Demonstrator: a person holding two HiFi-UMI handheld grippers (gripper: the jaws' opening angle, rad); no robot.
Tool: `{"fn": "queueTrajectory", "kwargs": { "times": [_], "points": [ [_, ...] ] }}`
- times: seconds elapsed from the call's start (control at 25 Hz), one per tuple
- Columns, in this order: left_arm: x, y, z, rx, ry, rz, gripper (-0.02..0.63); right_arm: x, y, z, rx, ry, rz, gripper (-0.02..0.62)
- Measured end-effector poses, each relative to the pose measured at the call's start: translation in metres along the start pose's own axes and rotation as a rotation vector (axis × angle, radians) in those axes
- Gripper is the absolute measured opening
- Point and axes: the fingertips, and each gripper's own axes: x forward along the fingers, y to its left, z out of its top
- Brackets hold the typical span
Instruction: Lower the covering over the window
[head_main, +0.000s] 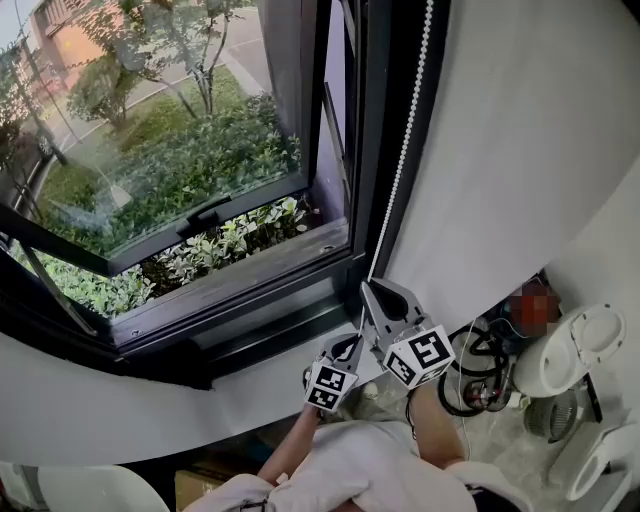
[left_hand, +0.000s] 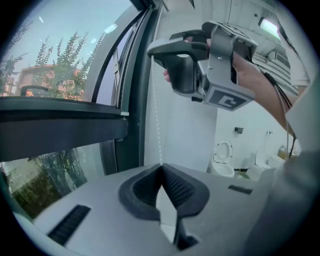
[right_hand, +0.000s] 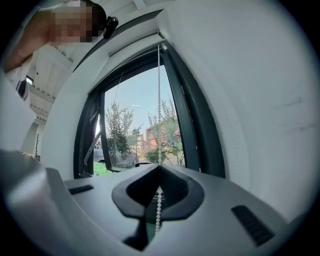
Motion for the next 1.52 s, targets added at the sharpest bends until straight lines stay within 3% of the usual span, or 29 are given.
{"fn": "queueTrajectory", "kwargs": {
  "times": [0.76, 1.0, 1.16, 1.52],
  "points": [
    [0.009, -0.006, -0.077, -0.036, 0.155, -0.047, 0.015, -0.008, -0.002, -0.077, 0.077, 0.150, 0.012, -0.005],
    [-0.007, -0.007, -0.073, -0.063, 0.133, -0.061, 0.025, -0.010, -0.003, -0.082, 0.087, 0.154, 0.017, -0.005],
    [-0.031, 0.000, -0.029, -0.074, 0.047, -0.072, 0.114, -0.010, -0.001, -0.081, 0.088, 0.152, 0.024, -0.005],
    [-0.080, 0.010, 0.146, 0.117, -0.252, -0.056, 0.115, -0.012, 0.001, -0.081, 0.095, 0.143, 0.032, -0.005]
  ]
}}
